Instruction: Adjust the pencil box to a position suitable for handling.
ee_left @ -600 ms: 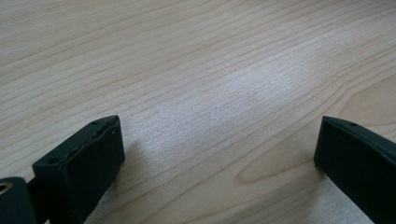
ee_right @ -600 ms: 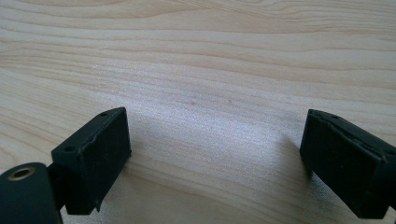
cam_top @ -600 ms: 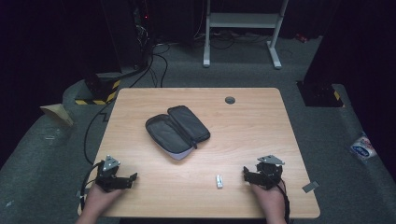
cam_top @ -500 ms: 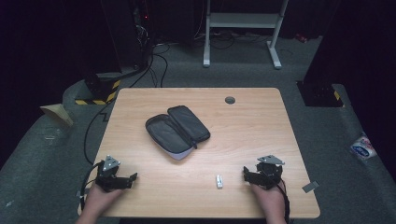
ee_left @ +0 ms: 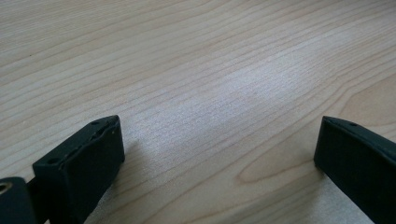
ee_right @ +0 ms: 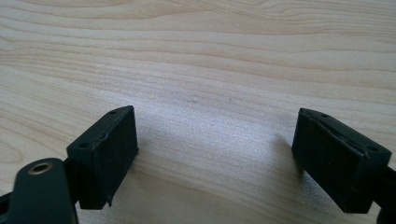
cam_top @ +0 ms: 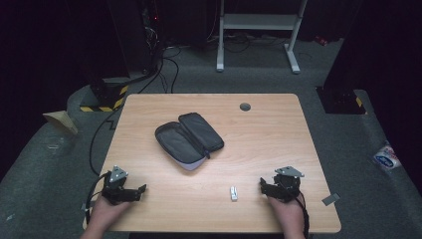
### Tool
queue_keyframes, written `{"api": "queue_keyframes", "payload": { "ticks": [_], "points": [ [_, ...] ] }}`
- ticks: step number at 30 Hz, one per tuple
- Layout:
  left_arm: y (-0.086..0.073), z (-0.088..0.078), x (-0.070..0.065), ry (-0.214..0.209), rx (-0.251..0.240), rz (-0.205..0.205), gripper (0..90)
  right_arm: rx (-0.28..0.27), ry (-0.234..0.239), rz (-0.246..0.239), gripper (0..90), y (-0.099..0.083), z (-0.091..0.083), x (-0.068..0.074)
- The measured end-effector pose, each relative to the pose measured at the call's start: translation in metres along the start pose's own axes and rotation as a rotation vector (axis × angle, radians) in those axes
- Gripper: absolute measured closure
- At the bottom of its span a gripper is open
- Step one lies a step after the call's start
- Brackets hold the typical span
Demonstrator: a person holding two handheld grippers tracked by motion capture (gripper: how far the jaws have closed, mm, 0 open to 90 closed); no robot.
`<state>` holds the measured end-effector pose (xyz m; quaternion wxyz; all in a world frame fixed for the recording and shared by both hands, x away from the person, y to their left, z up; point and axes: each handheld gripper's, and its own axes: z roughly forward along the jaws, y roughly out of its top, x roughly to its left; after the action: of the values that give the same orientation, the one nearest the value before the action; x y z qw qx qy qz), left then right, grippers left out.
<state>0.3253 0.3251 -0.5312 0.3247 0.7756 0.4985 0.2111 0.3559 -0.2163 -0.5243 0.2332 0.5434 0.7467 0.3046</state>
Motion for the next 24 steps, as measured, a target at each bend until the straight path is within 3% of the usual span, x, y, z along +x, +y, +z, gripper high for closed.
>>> {"api": "queue_keyframes", "payload": {
  "ticks": [17,24],
  "points": [
    [0.0,0.0,0.001,-0.003,0.002,0.008,1.8,-0.038,0.01,0.001,18.0,0.0,-0.005,0.001],
    [0.0,-0.002,0.002,-0.006,-0.001,0.003,6.2,-0.06,0.024,-0.023,19.5,0.003,-0.009,0.01]
  ]
}}
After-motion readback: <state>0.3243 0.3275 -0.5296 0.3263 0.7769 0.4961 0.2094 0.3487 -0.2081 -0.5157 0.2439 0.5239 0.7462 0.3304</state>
